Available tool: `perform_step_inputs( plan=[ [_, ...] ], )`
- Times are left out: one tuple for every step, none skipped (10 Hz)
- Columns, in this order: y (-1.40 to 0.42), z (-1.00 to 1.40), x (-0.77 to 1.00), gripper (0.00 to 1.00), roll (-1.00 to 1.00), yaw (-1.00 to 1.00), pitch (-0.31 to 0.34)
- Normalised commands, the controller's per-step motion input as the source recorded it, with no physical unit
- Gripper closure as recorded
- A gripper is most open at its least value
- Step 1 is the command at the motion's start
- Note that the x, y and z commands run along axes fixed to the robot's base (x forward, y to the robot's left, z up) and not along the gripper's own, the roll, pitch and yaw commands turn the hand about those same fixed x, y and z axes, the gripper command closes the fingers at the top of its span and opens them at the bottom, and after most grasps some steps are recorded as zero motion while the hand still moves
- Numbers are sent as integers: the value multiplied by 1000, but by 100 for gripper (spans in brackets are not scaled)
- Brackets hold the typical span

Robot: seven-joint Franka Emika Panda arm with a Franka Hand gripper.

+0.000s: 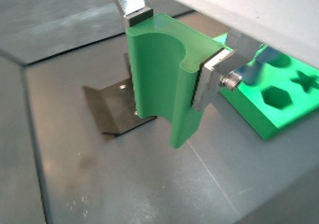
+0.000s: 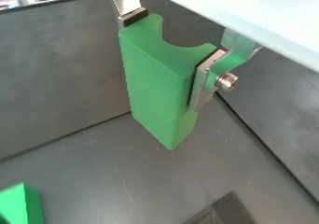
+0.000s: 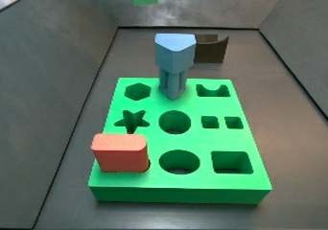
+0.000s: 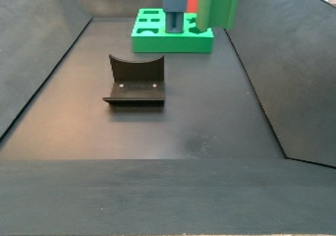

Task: Pick up the arch object. Move up. Place the arch object on the fixture. Regrasp the arch object. Rotate the arch object. Move to above the board. Insert the arch object.
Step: Rotate the arch object.

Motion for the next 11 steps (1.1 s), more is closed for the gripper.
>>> perform_step_inputs(
  plan=[
    [11, 7, 6, 100, -135, -1000, 88],
    [11, 9, 8, 100, -137, -778, 88],
    [11, 12, 11, 100, -136, -474, 86],
    [12, 13, 12, 100, -136, -361, 86],
    [12, 15, 14, 100, -136, -210, 85],
    [0, -1000, 0, 100, -336, -148, 84],
    [2, -1000, 12, 100, -332, -103, 59],
    [6, -1000, 22, 100, -317, -91, 34],
    [14, -1000, 21, 100, -253, -69, 0],
    [15, -1000, 20, 100, -216, -58, -25],
    [20, -1000, 20, 100, -184, -50, -43]
  ],
)
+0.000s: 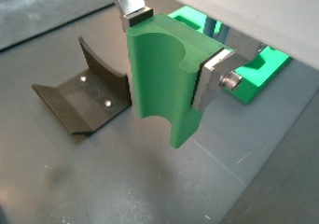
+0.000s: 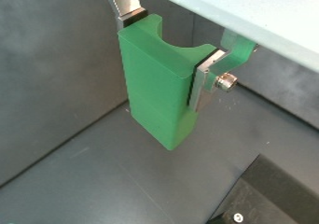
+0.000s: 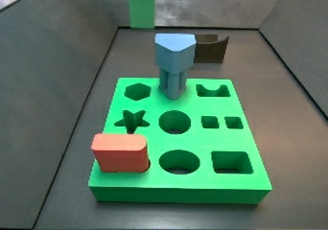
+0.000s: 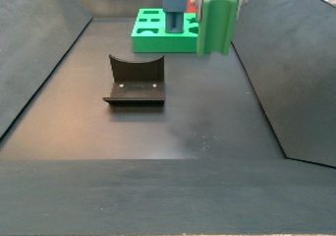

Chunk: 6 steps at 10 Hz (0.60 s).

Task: Pick up the arch object. Move up. Place the arch object on the fixture. Regrasp the arch object. Rotate the arch object. Move to above the board. Insert the arch object.
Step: Rotate the arch object.

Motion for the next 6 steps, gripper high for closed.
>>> perform_step_inputs(
  plan=[
    [21, -1000, 22, 100, -180, -47, -49],
    [19, -1000, 28, 100, -195, -46, -49],
    [21, -1000, 32, 100, -206, -46, -49],
    [22, -1000, 36, 100, -221, -44, -54],
    [22, -1000, 37, 100, -231, -43, -56],
    [24, -927, 38, 100, -244, -45, -55]
  ],
)
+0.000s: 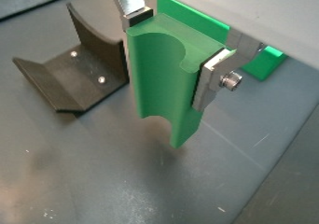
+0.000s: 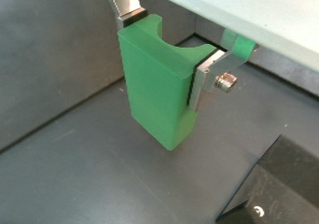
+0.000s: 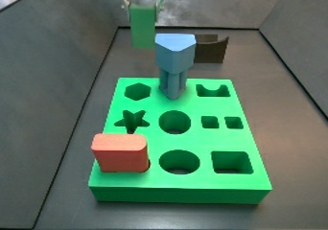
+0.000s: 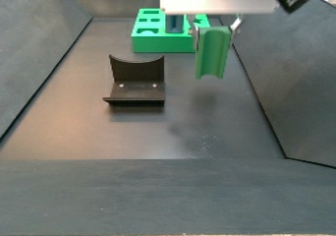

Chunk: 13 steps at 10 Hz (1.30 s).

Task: Pick up the arch object. Move up. Place the arch object on the fixture. Regrasp the arch object. Rotate the arch object. Move to above the board. Insert the arch object.
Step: Rotate the arch object.

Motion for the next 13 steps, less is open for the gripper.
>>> perform_step_inputs(
  plan=[
    [24, -841, 36, 100, -249, -45, -56],
    [25, -634, 35, 100, -265, -44, -57],
    [26, -511, 35, 100, -274, -42, -55],
    [28, -393, 36, 100, -283, -41, -53],
    [26, -252, 28, 100, -294, -41, -37],
    [26, -252, 28, 100, -294, -41, -37],
    [26, -253, 22, 100, -295, -42, -31],
    [27, -252, 24, 100, -295, -42, -32],
    [0, 0, 0, 0, -95, -42, -32],
    [0, 1000, 0, 0, -94, -37, -33],
    [1, 1000, -10, 0, -93, -37, -24],
    [12, 915, -38, 0, -82, -39, 15],
    [21, 710, -26, 0, -62, -42, 33]
  ],
)
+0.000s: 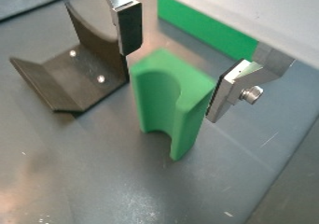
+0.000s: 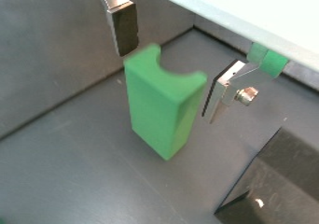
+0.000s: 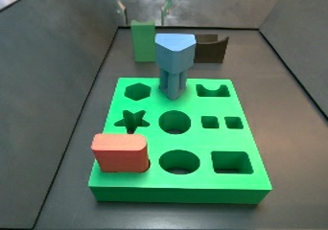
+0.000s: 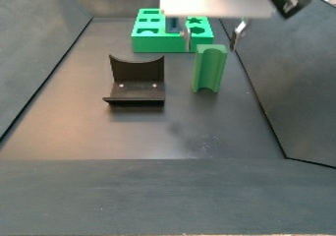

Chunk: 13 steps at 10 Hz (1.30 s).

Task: Pick up the arch object. Move up. Place the arch object on the fixture. Regrasp the arch object. Rotate the arch object. Move to above the board. Insert the arch object.
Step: Rotate the arch object.

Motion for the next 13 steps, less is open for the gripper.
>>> perform_step_inputs(
  plan=[
    [24, 541, -18, 0, -47, -43, 43],
    [25, 304, -11, 0, -27, -45, 55],
    [83, 0, 0, 0, -1, 1000, 5],
    [83, -91, 12, 0, -1, 1000, 5],
    [25, -83, 36, 0, 0, 1000, 4],
    [19, -65, 35, 0, -1, 1000, 4],
    [11, -46, 33, 0, -1, 1000, 3],
    [9, -45, 34, 0, -1, 1000, 3],
    [4, -42, 35, 0, -1, 1000, 3],
    [2, -38, 36, 0, -1, 1000, 3],
    [2, -36, 37, 0, -1, 1000, 3],
    [2, -34, 37, 0, -1, 1000, 3],
    [1, -33, 37, 0, -1, 1000, 3]
  ],
)
